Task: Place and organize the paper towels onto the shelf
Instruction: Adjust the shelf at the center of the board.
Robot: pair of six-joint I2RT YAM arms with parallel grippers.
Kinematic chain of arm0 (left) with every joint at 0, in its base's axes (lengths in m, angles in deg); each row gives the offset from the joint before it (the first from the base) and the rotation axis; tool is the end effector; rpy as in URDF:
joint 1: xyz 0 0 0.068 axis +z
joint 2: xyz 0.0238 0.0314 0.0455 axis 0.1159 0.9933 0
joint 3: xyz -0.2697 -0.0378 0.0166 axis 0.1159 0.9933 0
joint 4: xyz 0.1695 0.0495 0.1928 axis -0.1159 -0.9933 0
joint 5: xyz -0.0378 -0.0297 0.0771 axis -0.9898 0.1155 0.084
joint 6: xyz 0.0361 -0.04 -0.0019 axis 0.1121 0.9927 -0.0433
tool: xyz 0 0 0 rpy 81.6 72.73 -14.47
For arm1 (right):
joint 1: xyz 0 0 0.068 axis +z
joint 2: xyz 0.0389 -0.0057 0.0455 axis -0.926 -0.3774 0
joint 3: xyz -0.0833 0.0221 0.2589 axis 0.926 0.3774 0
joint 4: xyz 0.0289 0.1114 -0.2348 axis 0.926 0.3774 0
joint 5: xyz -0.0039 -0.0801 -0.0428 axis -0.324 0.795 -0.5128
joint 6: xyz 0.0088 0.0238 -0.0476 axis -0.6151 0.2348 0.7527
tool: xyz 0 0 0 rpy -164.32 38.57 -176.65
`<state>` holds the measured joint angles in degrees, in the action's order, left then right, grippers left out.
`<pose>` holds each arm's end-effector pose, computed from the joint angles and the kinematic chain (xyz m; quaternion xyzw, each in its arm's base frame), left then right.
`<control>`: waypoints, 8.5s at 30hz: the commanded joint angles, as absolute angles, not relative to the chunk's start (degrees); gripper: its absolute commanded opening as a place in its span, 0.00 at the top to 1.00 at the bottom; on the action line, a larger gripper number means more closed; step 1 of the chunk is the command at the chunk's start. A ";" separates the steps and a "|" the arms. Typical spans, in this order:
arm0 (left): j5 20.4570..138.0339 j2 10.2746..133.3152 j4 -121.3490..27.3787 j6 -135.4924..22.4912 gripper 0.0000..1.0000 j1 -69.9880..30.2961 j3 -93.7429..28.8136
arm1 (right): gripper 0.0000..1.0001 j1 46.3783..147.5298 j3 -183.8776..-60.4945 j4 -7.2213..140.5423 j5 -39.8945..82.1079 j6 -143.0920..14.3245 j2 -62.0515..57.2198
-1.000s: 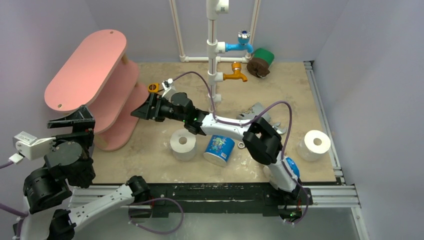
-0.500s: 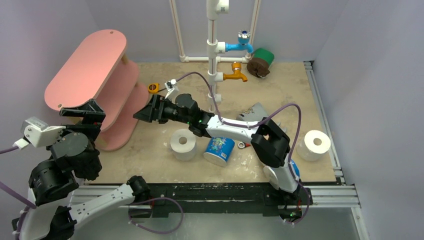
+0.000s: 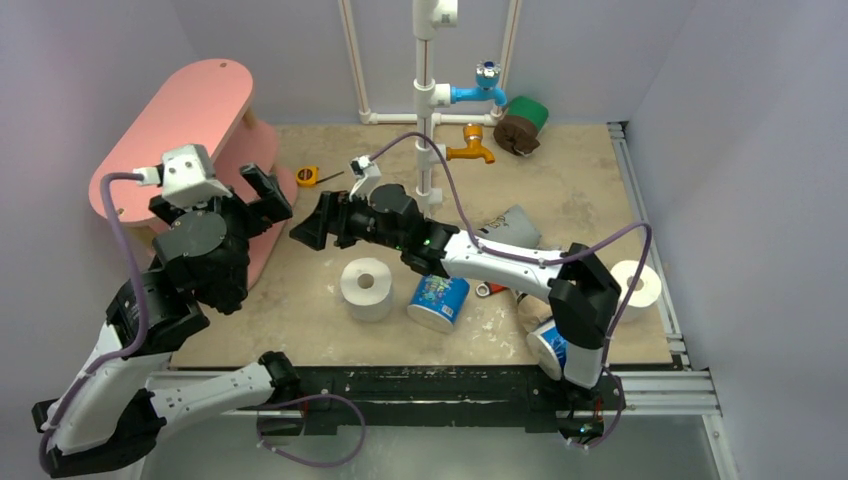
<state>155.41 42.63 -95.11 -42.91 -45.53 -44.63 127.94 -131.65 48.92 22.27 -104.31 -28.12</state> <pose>0.0750 -0.0427 0.4904 -0.2104 0.6940 -0.0115 0.6884 0.2233 0.3967 0.3229 -0.1235 0.7239 0.5688 0.3703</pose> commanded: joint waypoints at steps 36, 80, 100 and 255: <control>137.44 30.41 -102.24 19.69 0.00 -8.43 -30.35 | 0.11 128.99 -116.31 51.47 26.95 -94.41 -9.48; 149.82 39.52 -76.31 16.56 0.26 4.08 -20.05 | 0.11 130.38 -105.26 54.81 25.72 -93.18 -1.80; 146.77 40.15 -69.37 14.00 0.81 6.65 -16.50 | 0.10 130.33 -105.53 55.08 26.20 -92.20 -2.81; 126.05 24.17 -100.76 -60.59 0.00 5.59 -17.27 | 0.08 131.02 -92.91 46.86 20.47 -96.19 10.42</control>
<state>122.31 24.51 -107.30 -57.71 5.46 -19.76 130.83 -93.86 49.64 21.50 -95.87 8.12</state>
